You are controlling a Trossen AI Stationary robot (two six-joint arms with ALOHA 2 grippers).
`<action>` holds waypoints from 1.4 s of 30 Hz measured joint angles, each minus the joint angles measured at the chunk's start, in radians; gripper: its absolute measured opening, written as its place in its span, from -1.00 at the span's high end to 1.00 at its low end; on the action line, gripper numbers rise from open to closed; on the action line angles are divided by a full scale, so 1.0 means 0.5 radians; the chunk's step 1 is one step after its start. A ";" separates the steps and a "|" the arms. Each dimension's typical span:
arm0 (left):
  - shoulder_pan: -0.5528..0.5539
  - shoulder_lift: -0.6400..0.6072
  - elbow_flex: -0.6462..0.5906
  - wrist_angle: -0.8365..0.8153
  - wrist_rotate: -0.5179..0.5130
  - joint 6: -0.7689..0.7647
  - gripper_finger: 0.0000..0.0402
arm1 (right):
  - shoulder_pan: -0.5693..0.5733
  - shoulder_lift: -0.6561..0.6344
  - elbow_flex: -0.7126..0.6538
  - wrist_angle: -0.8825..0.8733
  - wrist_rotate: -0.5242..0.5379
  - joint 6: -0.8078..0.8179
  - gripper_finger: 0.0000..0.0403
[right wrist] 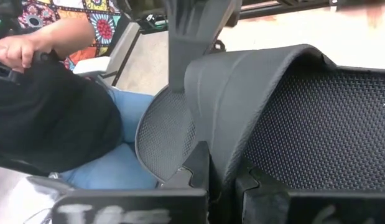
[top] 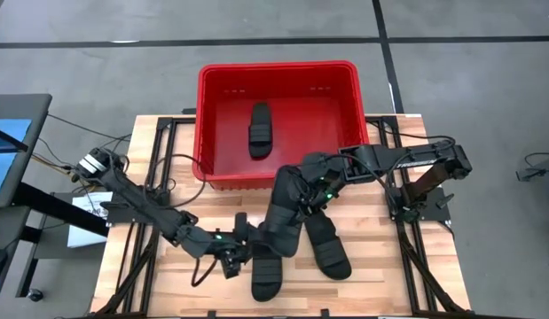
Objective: Pick and place slides into bin
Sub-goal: Put the black slide into the red container
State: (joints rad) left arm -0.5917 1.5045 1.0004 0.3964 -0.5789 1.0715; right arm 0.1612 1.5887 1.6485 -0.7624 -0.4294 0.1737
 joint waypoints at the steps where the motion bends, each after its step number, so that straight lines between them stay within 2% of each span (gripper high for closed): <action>1: 0.002 0.040 0.000 0.060 -0.006 0.054 -0.06 | 0.000 0.001 0.000 -0.001 0.000 -0.002 0.99; 6: 0.000 0.223 0.000 0.416 -0.199 0.416 -0.06 | 0.000 0.001 -0.001 -0.016 0.001 -0.004 0.99; 9: -0.008 0.278 0.000 0.558 -0.279 0.522 -0.02 | 0.004 0.001 -0.001 -0.030 0.003 -0.014 0.99; 12: -0.009 0.293 0.000 0.643 -0.313 0.533 0.19 | 0.005 0.001 -0.001 -0.037 0.008 -0.036 0.99; 16: -0.009 0.292 0.000 0.631 -0.373 0.547 0.77 | 0.000 0.001 0.000 -0.045 0.010 -0.051 0.99; 17: -0.013 0.292 0.000 0.630 -0.378 0.548 0.85 | -0.005 0.001 0.000 -0.046 0.004 -0.059 0.99; 23: -0.029 0.289 0.000 0.617 -0.461 0.580 0.86 | -0.018 0.001 0.002 -0.042 0.016 -0.109 0.93; 30: -0.047 0.285 0.000 0.604 -0.606 0.578 0.86 | -0.043 0.001 0.002 0.011 0.047 0.043 0.59; 37: -0.049 0.285 0.000 0.582 -0.689 0.577 0.86 | -0.043 0.001 0.002 0.005 0.054 0.120 0.11; 42: -0.049 0.284 0.000 0.579 -0.747 0.594 0.86 | -0.044 -0.008 0.002 -0.002 0.045 0.058 -0.22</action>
State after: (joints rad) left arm -0.6163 1.6466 1.0004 0.6861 -0.9523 1.3683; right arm 0.1392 1.5849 1.6493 -0.7632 -0.4069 0.2025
